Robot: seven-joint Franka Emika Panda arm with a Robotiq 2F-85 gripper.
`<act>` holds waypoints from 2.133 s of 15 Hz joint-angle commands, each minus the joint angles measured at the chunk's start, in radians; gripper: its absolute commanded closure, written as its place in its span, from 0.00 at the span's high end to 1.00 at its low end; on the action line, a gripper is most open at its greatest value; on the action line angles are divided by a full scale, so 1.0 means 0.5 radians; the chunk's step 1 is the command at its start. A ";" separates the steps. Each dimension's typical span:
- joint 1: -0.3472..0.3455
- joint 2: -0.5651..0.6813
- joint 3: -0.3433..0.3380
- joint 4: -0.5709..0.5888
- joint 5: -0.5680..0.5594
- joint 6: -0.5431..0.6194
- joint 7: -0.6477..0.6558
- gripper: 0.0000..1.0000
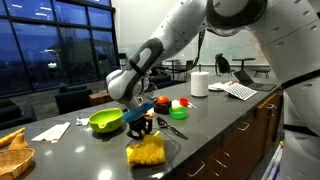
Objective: Use the yellow object to wipe the table
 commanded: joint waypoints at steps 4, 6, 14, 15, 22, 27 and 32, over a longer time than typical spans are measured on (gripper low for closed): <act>0.068 0.175 0.087 0.169 -0.219 -0.027 -0.101 0.04; 0.104 0.237 0.116 0.254 -0.275 -0.018 -0.160 0.04; 0.117 0.275 0.117 0.307 -0.297 0.050 -0.301 0.04; 0.109 0.266 0.113 0.294 -0.294 0.051 -0.306 0.04; 0.066 0.231 0.108 0.250 -0.260 0.044 -0.328 0.04; 0.066 0.289 0.128 0.300 -0.246 0.072 -0.371 0.60; 0.133 0.445 0.172 0.521 -0.288 0.046 -0.531 0.90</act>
